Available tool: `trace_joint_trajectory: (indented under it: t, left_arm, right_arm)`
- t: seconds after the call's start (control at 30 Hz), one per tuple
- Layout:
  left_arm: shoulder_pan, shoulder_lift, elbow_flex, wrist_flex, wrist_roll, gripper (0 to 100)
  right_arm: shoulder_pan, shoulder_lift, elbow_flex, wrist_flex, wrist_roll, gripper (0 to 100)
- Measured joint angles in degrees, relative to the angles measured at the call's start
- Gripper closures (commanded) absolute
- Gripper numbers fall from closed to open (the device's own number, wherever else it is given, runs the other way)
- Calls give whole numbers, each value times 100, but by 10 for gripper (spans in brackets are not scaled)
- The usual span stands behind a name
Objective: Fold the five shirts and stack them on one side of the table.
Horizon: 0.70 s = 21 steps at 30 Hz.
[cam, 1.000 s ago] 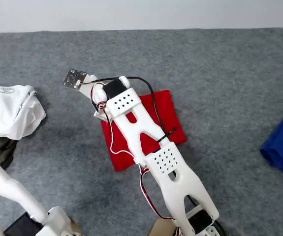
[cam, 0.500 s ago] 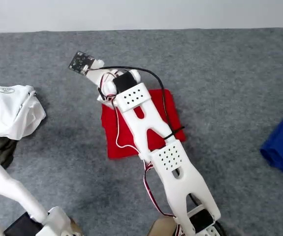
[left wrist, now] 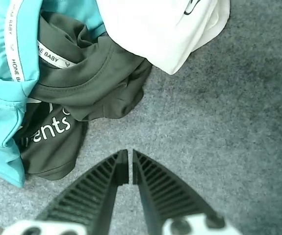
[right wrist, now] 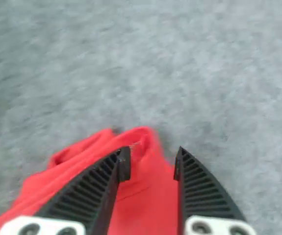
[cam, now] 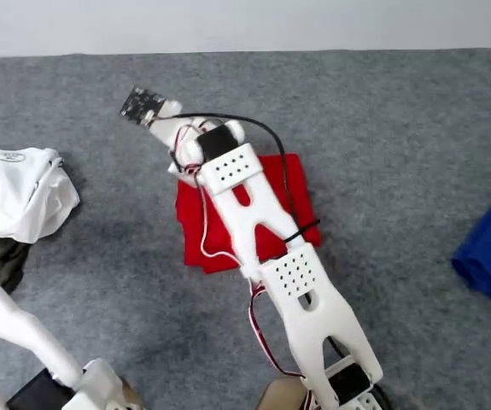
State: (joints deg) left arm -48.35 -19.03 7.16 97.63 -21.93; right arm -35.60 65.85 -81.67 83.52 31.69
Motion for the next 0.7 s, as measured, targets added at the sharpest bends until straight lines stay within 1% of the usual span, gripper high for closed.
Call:
trace_joint_trajectory:
  t: [0.2, 0.3, 0.37, 0.43, 0.6, 0.7]
  left_arm:
    - [0, 0, 0, 0, 0, 967]
    - [0, 0, 0, 0, 0, 967]
    - [0, 0, 0, 0, 0, 967]
    - [0, 0, 0, 0, 0, 967]
    - [0, 0, 0, -53, 0, 967]
    - [0, 0, 0, -53, 0, 967]
  right_arm:
    - [-105, -105, -264, 949, 0, 840]
    - [-97, -308, -360, 1521, 0, 930]
    - [-105, -404, -360, 1688, 0, 996]
    - [-97, -457, -360, 1697, 0, 978]
    - [-26, -457, -343, 1697, 0, 988]
    - [18, -589, 53, 1697, 0, 988]
